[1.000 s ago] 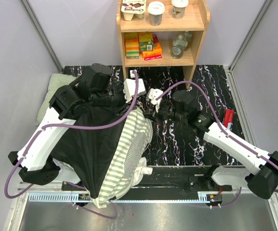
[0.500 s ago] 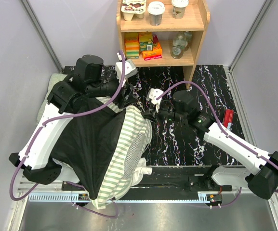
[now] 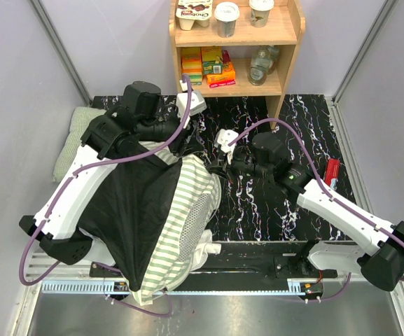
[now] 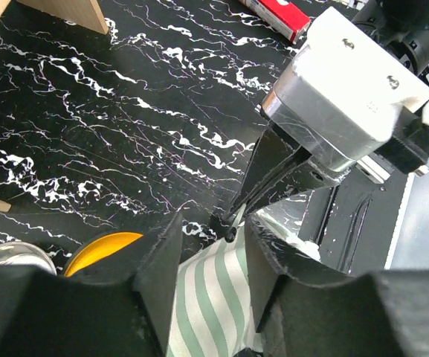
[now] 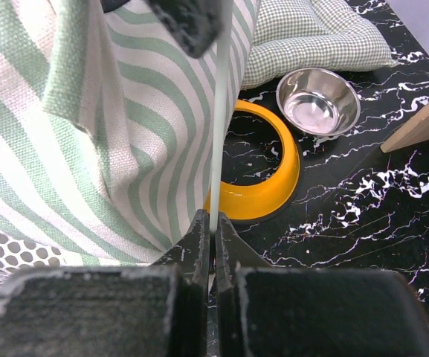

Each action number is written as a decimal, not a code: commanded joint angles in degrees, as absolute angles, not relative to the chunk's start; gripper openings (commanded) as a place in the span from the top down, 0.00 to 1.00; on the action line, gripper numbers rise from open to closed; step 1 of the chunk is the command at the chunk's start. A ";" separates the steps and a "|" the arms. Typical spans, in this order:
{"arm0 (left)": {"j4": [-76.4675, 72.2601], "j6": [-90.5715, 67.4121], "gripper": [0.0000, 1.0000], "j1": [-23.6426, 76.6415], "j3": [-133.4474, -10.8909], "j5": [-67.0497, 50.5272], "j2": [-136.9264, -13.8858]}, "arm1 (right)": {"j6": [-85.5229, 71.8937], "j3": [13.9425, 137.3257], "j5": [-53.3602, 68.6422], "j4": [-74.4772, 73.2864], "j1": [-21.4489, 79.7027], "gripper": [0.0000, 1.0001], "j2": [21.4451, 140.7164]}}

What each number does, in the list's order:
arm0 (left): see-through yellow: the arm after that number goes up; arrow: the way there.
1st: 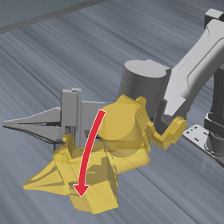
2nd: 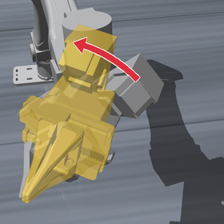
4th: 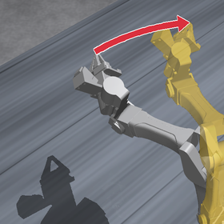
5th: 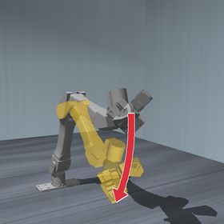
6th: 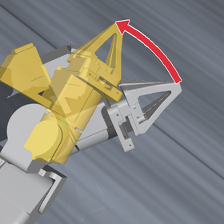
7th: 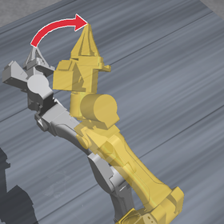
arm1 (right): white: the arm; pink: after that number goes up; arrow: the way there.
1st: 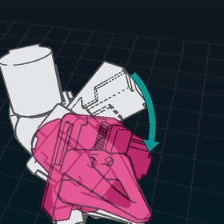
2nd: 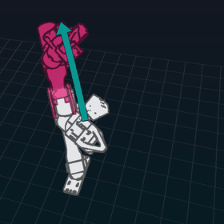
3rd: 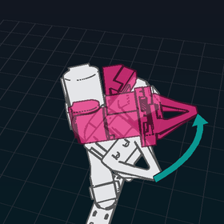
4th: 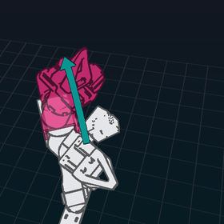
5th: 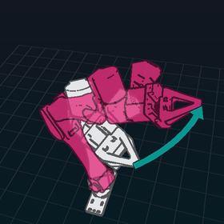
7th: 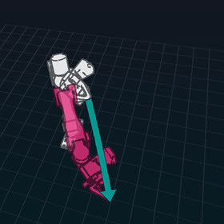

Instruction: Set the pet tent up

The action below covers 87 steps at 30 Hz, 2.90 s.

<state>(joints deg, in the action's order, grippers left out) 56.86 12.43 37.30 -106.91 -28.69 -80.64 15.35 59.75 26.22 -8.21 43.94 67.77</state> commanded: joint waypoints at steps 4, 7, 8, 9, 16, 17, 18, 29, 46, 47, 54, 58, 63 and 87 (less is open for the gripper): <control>56.51 13.53 0.79 37.79 -108.98 -30.94 -81.30 | 17.40 58.01 27.51 -12.13 44.83 1.00 68.38; 57.13 15.11 1.00 37.79 -109.07 -30.32 -81.04 | 17.32 58.36 27.33 -12.48 44.82 1.00 68.90; 57.30 15.29 1.00 37.71 -108.90 -30.50 -80.95 | 17.05 58.45 26.99 -12.39 44.82 1.00 69.08; 57.39 15.29 1.00 37.71 -108.64 -30.76 -80.60 | 16.35 58.62 26.29 -12.22 44.82 1.00 69.34; 57.39 16.08 1.00 37.71 -105.65 -29.88 -79.72 | 13.36 58.54 23.38 -8.53 44.74 0.60 66.36; 57.39 16.26 1.00 37.79 -105.47 -29.88 -79.63 | 13.36 58.36 23.38 -8.09 44.82 0.57 65.66; 57.39 16.52 1.00 37.71 -105.29 -29.88 -79.72 | 13.19 58.27 23.38 -7.65 44.82 0.55 64.96; 58.45 18.54 1.00 39.81 -103.89 -29.18 -79.54 | 10.90 60.02 25.66 -5.27 44.74 0.24 60.29; 59.06 19.25 1.00 40.69 -103.36 -29.35 -78.84 | 5.80 64.86 27.33 -0.62 44.39 0.50 63.10; 59.06 19.25 1.00 40.87 -103.36 -29.36 -78.92 | 5.54 65.12 27.51 -0.62 44.47 0.53 63.45; 59.24 19.34 1.00 40.87 -103.45 -29.27 -78.23 | 5.01 66.01 28.92 1.85 44.30 0.91 64.95; 59.68 19.69 0.96 40.87 -102.92 -28.13 -78.31 | 5.18 64.60 28.39 1.84 44.30 1.00 63.81; 65.90 23.37 0.35 40.08 -110.46 -29.26 -79.98 | 5.80 63.20 27.16 1.14 44.30 1.00 63.63; 74.79 31.64 1.00 34.72 -103.96 -33.49 -76.02 | 8.70 63.63 30.31 -3.16 44.30 1.00 64.33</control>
